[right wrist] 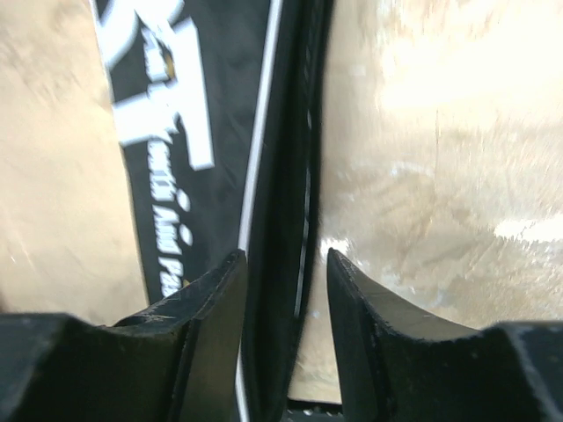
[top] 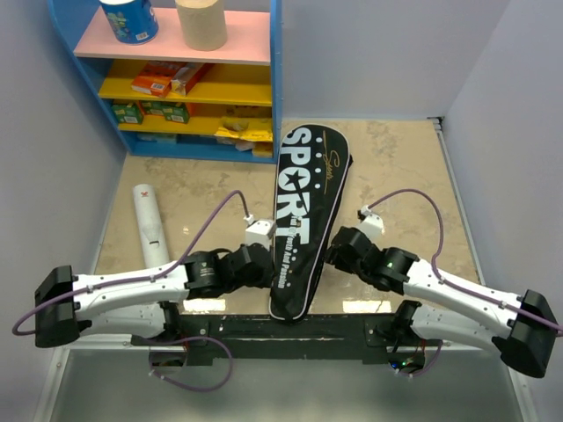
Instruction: Pack up the badminton gear
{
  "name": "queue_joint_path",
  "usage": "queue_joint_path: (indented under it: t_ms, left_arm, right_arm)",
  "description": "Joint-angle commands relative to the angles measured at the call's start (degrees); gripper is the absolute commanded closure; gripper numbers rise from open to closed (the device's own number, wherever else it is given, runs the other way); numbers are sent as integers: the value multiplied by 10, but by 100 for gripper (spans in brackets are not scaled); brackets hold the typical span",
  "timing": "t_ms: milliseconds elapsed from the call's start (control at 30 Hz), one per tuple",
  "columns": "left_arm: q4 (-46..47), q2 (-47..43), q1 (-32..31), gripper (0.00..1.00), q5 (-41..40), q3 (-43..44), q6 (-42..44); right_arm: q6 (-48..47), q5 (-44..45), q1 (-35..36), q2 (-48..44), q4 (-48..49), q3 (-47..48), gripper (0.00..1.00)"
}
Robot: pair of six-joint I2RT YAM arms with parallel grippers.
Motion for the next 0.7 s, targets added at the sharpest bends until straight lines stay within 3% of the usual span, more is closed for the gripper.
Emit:
queue_joint_path:
  t_ms: [0, 100, 333, 467, 667]
  left_arm:
    - [46, 79, -11, 75, -19, 100, 74]
    - [83, 152, -11, 73, -9, 158, 114]
    - [182, 296, 10, 70, 50, 238, 156]
    - [210, 375, 15, 69, 61, 261, 161]
    - [228, 414, 16, 65, 32, 254, 164]
  right_arm:
    - [-14, 117, -12, 26, -56, 93, 52]
    - [-71, 117, -72, 62, -48, 143, 50]
    - [-208, 83, -213, 117, 42, 193, 34]
    - [-259, 5, -281, 200, 101, 220, 33]
    - [-313, -113, -353, 309, 220, 242, 33]
